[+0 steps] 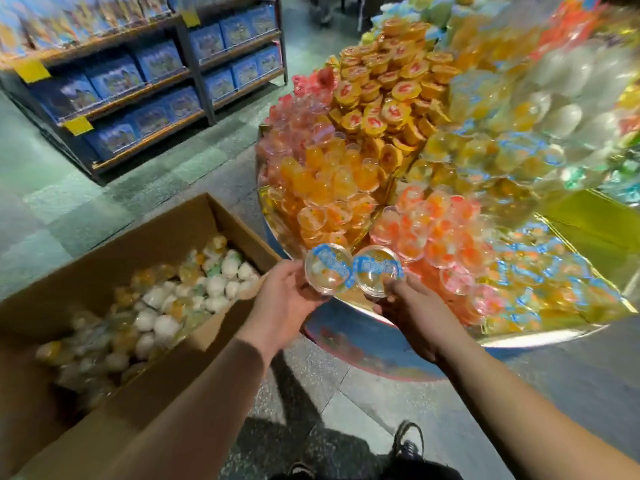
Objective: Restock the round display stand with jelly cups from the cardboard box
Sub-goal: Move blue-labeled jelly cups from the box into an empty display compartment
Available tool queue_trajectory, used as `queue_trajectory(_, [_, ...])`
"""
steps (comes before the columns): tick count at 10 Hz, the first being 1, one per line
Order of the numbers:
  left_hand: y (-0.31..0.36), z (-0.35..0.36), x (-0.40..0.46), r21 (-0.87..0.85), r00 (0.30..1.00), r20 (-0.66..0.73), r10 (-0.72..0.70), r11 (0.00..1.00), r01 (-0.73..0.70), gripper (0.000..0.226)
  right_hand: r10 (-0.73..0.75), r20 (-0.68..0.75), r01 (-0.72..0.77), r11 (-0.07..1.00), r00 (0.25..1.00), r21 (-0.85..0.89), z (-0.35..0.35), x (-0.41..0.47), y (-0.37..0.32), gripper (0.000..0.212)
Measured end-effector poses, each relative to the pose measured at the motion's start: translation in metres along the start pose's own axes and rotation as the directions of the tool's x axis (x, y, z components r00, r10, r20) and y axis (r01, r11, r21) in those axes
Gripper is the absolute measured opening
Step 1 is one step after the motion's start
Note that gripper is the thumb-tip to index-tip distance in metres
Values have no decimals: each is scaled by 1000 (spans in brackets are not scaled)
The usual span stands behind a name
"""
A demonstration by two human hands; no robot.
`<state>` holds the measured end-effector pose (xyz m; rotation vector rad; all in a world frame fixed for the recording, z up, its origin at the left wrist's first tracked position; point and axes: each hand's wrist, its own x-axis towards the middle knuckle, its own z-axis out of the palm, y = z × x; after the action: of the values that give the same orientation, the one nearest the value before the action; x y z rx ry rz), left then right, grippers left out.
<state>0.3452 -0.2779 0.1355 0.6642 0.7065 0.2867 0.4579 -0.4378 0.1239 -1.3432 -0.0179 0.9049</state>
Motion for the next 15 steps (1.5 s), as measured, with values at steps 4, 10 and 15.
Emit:
queue_trajectory(4, [-187, 185, 40, 203, 971, 140, -194, 965, 163, 58, 4, -202, 25, 990, 979, 142, -245, -39, -30, 9])
queue_trajectory(10, [-359, 315, 106, 369, 945, -197, -260, 874, 317, 46, 304, -218, -236, 927, 927, 291, -462, 3, -29, 13])
queue_trajectory(15, [-384, 297, 224, 513, 904, -397, -161, 778, 363, 34, 443, -326, -358, 887, 835, 291, -445, 118, -22, 31])
